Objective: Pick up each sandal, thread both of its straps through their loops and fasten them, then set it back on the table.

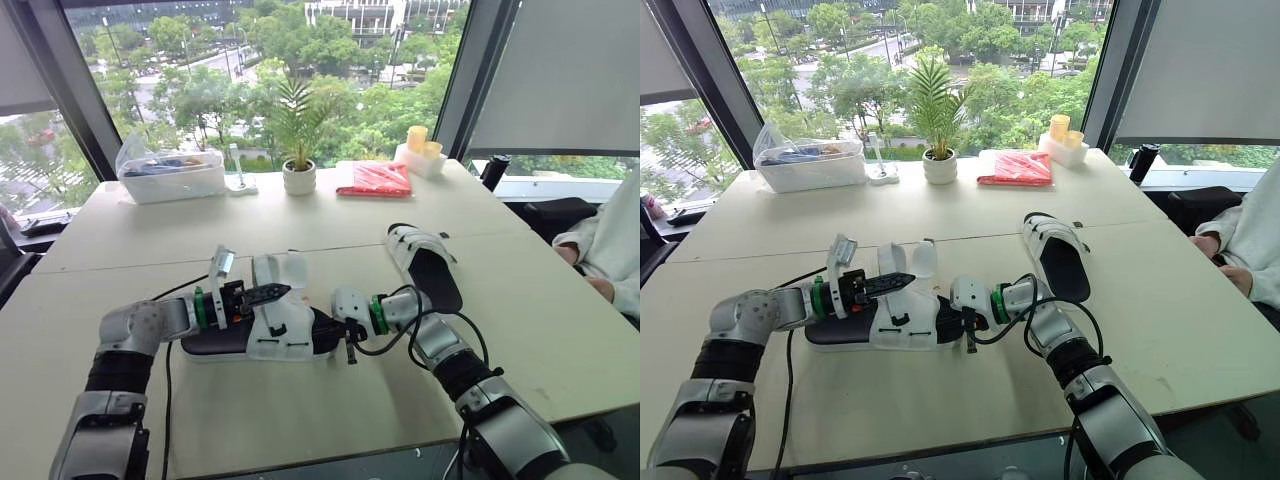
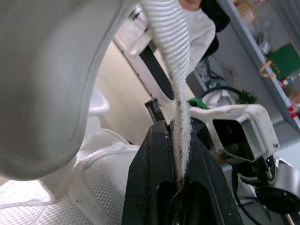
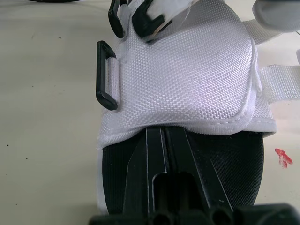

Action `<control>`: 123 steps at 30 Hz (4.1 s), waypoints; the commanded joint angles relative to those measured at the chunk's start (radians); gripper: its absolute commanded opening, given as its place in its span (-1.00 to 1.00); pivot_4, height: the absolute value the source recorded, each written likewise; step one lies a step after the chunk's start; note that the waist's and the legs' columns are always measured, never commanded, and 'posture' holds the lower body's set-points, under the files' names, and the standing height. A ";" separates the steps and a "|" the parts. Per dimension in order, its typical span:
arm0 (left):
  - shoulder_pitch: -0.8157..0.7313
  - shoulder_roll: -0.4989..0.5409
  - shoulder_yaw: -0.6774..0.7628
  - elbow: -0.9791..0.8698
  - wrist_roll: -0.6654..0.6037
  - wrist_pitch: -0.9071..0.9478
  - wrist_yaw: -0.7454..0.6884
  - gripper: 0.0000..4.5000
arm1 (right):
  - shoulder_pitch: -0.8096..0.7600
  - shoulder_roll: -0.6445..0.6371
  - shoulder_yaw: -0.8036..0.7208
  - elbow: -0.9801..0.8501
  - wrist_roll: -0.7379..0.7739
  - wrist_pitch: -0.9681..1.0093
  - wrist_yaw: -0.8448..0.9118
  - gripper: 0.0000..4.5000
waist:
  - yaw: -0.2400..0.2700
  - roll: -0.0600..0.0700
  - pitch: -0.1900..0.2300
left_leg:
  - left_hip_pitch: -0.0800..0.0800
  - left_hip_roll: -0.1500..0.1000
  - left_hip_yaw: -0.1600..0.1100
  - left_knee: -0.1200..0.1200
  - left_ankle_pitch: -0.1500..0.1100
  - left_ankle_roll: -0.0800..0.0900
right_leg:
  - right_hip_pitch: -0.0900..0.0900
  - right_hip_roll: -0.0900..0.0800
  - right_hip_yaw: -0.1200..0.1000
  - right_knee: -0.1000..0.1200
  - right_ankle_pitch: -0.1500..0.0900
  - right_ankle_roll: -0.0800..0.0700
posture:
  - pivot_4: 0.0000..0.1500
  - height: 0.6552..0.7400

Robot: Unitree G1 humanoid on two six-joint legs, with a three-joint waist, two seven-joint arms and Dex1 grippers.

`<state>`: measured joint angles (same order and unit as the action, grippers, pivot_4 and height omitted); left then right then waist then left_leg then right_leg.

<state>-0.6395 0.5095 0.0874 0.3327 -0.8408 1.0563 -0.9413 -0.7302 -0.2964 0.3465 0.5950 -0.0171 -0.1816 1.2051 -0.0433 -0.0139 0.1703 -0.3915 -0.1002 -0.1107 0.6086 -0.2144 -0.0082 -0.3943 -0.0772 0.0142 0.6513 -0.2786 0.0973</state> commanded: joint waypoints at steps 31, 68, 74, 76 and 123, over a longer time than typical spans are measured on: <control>-0.139 0.090 -0.122 0.159 0.259 -0.110 -0.371 0.97 | 0.037 -0.001 0.029 -0.028 -0.027 0.048 -0.018 -1.00 | -0.001 0.000 0.000 | 0.000 0.000 0.000 -0.002 0.000 0.000 | -0.001 0.000 0.000 0.000 0.000 0.000 | 1.00 1.00; 0.071 0.157 0.040 -0.165 0.092 -0.003 -0.251 -0.96 | 0.032 0.008 0.034 -0.017 -0.027 0.040 -0.019 -1.00 | 0.000 0.000 0.000 | 0.000 0.000 0.000 -0.003 0.000 0.000 | -0.002 0.000 0.001 0.000 0.000 0.000 | 1.00 1.00; 0.049 0.167 0.022 -0.158 0.085 0.007 -0.272 -0.96 | 0.031 0.007 0.034 -0.016 -0.028 0.040 -0.018 -1.00 | 0.000 0.000 0.000 | 0.000 0.000 0.000 -0.003 0.000 0.000 | -0.002 0.000 0.001 0.000 0.000 0.000 | 1.00 1.00; 0.037 0.171 0.010 -0.149 0.084 0.018 -0.288 -0.96 | 0.031 0.007 0.035 -0.017 -0.029 0.041 -0.017 -1.00 | -0.001 0.000 0.000 | 0.000 0.000 0.000 -0.003 0.000 0.000 | -0.002 0.000 0.001 0.000 0.000 0.000 | 1.00 1.00; 0.078 0.307 -0.233 -0.152 0.323 -0.237 -0.575 0.06 | 0.058 0.002 0.037 -0.056 -0.028 0.062 -0.029 -1.00 | 0.000 0.000 0.000 | 0.000 0.000 0.000 -0.004 0.000 0.000 | -0.003 0.000 0.001 0.000 0.000 -0.001 | 1.00 1.00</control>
<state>-0.5776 0.7902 -0.1734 0.2171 -0.5095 0.8194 -1.5129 -0.6941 -0.2961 0.3525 0.5280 -0.0175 -0.1365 1.1755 -0.0437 -0.0138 0.1704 -0.3918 -0.0999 -0.1105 0.6047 -0.2145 -0.0082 -0.3969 -0.0777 0.0151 0.6511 -0.2789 0.0967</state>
